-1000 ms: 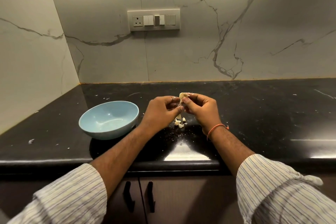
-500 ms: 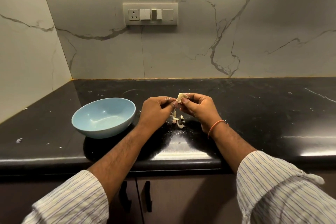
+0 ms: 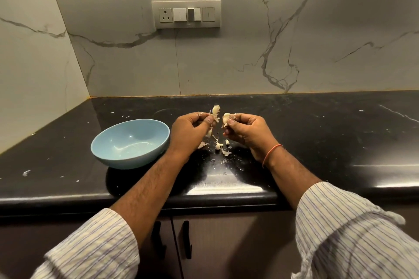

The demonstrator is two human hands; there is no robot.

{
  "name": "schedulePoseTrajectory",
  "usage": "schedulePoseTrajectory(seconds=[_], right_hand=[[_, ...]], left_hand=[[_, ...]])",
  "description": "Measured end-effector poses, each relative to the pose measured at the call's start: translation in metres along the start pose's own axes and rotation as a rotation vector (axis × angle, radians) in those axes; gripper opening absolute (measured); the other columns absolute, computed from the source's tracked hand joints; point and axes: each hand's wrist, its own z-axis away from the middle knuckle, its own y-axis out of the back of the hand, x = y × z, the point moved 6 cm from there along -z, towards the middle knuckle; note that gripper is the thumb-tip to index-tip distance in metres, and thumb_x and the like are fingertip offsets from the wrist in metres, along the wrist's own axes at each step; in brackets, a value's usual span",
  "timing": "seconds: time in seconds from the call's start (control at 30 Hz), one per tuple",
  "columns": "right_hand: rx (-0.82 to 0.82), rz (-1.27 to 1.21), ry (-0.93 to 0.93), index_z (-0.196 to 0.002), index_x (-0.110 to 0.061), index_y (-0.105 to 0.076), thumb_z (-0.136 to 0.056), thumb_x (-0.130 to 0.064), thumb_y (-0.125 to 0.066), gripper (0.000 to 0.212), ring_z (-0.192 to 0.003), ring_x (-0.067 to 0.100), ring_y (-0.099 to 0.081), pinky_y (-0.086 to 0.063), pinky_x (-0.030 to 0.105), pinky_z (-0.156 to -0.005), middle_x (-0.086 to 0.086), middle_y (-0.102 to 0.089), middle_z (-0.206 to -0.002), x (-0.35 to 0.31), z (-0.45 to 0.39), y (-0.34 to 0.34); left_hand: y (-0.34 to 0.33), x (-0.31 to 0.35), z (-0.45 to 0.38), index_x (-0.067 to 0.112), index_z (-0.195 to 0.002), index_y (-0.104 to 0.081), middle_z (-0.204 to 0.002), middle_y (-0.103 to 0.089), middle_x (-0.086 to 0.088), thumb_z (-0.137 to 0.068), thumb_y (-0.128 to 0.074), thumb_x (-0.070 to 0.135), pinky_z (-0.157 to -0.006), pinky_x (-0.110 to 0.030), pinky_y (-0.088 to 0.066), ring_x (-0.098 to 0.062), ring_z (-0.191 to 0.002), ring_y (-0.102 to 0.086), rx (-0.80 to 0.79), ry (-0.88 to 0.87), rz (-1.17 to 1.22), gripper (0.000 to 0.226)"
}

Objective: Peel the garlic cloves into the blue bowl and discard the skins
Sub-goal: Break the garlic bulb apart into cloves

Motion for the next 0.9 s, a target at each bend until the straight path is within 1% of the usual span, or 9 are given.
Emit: schedulePoseTrajectory(seconds=[0.13, 0.2, 0.27, 0.33, 0.4, 0.5, 0.67, 0.8, 0.9], right_hand=[[0.050, 0.062, 0.027, -0.106, -0.007, -0.076, -0.098, -0.004, -0.069, 0.011, -0.090, 0.025, -0.076, -0.065, 0.040, -0.085, 0.015, -0.079, -0.103, -0.002, 0.000, 0.001], [0.102, 0.167, 0.079, -0.100, -0.013, -0.078, -0.096, -0.010, -0.073, 0.007, -0.090, 0.023, -0.075, -0.064, 0.042, -0.085, 0.011, -0.080, -0.099, -0.002, -0.001, 0.004], [0.174, 0.314, 0.143, -0.094, -0.021, -0.081, -0.092, -0.020, -0.077, 0.005, -0.085, 0.014, -0.074, -0.063, 0.037, -0.083, 0.000, -0.080, -0.090, -0.005, -0.001, 0.007], [0.213, 0.503, 0.191, -0.093, -0.028, -0.081, -0.090, -0.028, -0.077, 0.005, -0.084, 0.006, -0.073, -0.060, 0.026, -0.080, -0.009, -0.079, -0.085, -0.007, 0.001, 0.009], [0.172, 0.704, 0.207, -0.093, -0.029, -0.081, -0.090, -0.029, -0.076, 0.007, -0.080, 0.002, -0.071, -0.057, 0.020, -0.077, -0.012, -0.077, -0.083, -0.009, 0.006, 0.004], [0.092, 0.914, 0.230, -0.099, -0.027, -0.082, -0.088, -0.025, -0.073, 0.015, -0.087, 0.005, -0.069, -0.058, 0.027, -0.086, -0.012, -0.076, -0.093, -0.011, 0.010, -0.005], [0.138, 0.894, 0.350, -0.116, -0.027, -0.079, -0.086, -0.025, -0.073, 0.031, -0.097, 0.016, -0.070, -0.058, 0.035, -0.094, -0.013, -0.077, -0.106, -0.020, 0.014, -0.002], [0.086, 0.818, 0.477, -0.134, -0.029, -0.070, -0.091, -0.023, -0.078, 0.044, -0.098, 0.011, -0.066, -0.056, 0.029, -0.086, -0.015, -0.072, -0.113, -0.024, 0.014, -0.003], [0.086, 0.806, 0.531, -0.124, -0.022, -0.076, -0.093, -0.021, -0.079, 0.031, -0.092, 0.011, -0.070, -0.061, 0.034, -0.080, -0.009, -0.075, -0.105, -0.025, 0.011, -0.004]], left_hand=[[-0.007, 0.003, 0.004, 0.021, -0.108, -0.083, -0.091, -0.082, 0.007, -0.096, -0.078, 0.022, -0.091, -0.038, -0.064, -0.009, -0.087, -0.079, -0.028, -0.014, 0.007, 0.013], [-0.007, 0.003, 0.003, 0.021, -0.107, -0.082, -0.092, -0.083, 0.004, -0.098, -0.075, 0.019, -0.092, -0.039, -0.064, -0.013, -0.088, -0.079, -0.031, 0.001, 0.076, 0.012], [-0.005, 0.002, 0.002, 0.022, -0.104, -0.082, -0.092, -0.082, 0.002, -0.100, -0.072, 0.018, -0.090, -0.038, -0.063, -0.012, -0.084, -0.076, -0.036, 0.010, 0.116, 0.012], [-0.003, 0.001, 0.003, 0.024, -0.102, -0.081, -0.091, -0.082, 0.003, -0.101, -0.070, 0.018, -0.088, -0.038, -0.063, -0.013, -0.082, -0.075, -0.028, 0.001, 0.102, 0.012], [-0.001, 0.001, 0.003, 0.024, -0.102, -0.081, -0.090, -0.082, 0.003, -0.102, -0.069, 0.019, -0.089, -0.037, -0.063, -0.018, -0.085, -0.077, -0.029, -0.012, 0.071, 0.013], [0.001, 0.002, 0.003, 0.023, -0.106, -0.081, -0.090, -0.081, 0.008, -0.103, -0.068, 0.022, -0.085, -0.030, -0.063, -0.012, -0.085, -0.077, -0.033, -0.044, -0.023, 0.013], [0.001, 0.003, 0.004, 0.025, -0.110, -0.080, -0.087, -0.081, 0.010, -0.102, -0.069, 0.025, -0.078, -0.016, -0.058, -0.007, -0.081, -0.076, -0.050, -0.069, -0.112, 0.014], [-0.002, 0.005, 0.004, 0.024, -0.112, -0.081, -0.088, -0.080, 0.010, -0.102, -0.070, 0.025, -0.079, -0.020, -0.059, -0.009, -0.082, -0.075, -0.082, -0.122, -0.166, 0.015], [-0.004, 0.004, 0.003, 0.024, -0.115, -0.081, -0.092, -0.080, 0.012, -0.101, -0.071, 0.027, -0.084, -0.021, -0.059, -0.005, -0.088, -0.075, -0.104, -0.130, -0.176, 0.017]])
